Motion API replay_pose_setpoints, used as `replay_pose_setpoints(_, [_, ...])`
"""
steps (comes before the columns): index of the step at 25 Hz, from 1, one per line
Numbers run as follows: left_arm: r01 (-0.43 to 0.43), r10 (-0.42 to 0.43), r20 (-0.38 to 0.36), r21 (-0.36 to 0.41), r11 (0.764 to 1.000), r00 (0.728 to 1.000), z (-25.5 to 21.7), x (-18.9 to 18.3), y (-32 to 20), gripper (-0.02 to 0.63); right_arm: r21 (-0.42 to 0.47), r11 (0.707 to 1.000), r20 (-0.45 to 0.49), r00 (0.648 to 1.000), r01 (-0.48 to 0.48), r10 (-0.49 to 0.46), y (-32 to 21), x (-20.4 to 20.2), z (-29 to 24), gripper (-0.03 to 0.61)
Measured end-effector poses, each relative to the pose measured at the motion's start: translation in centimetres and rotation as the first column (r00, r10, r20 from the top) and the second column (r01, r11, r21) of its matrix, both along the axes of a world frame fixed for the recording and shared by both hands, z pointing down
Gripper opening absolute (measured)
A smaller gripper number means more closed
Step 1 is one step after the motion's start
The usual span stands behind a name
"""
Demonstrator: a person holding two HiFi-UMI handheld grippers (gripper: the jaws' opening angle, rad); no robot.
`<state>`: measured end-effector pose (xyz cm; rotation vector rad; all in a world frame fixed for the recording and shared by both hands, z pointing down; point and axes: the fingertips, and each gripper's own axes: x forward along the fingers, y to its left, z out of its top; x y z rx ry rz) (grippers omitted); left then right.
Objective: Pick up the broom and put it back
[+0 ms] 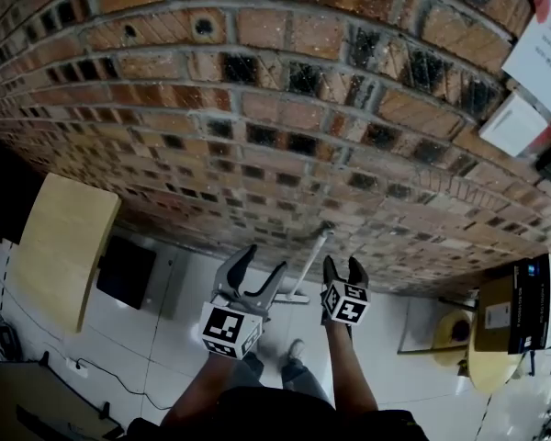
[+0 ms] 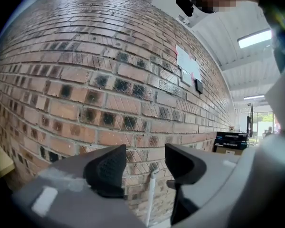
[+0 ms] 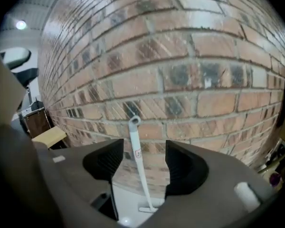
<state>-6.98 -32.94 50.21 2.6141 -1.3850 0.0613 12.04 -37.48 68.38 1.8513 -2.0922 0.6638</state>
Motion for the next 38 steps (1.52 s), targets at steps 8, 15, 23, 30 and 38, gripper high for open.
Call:
replay_pose_setpoints(8, [0.013,-0.014,0.008,0.075,0.997,1.0,-4.1,-0.4,0.9,0.262,0.311,0.95,0.016,1.0,-0.029,0.025,6.9,1.8,-16.8,0.272])
replay_pose_setpoints(15, [0.021,-0.059,0.174,0.211,0.977,0.983,-7.6,-1.6,3.6,0.275,0.553,0.831,-0.159,0.971,-0.062,0.179,13.8,2.3,-28.3,0.338])
replay_pose_setpoints(23, [-0.004,-0.027,0.133,0.225,0.974,0.991,-9.3,-2.6,6.2,0.275,0.573,0.816,-0.1,0.982,-0.076,0.162,16.4,-0.6,-29.6,0.339])
replay_pose_setpoints(30, [-0.005,-0.034,0.148,0.257,0.966,0.988,-8.8,-3.9,10.3,0.279,0.556,0.83,-0.088,0.99,-0.04,0.107,20.7,-3.2,-28.1,0.339])
replay_pose_setpoints(38, [0.035,-0.076,0.146,0.267,0.963,0.986,-8.2,-2.6,21.3,0.278,0.573,0.819,0.012,1.0,0.014,-0.025,28.0,-3.9,-27.0,0.35])
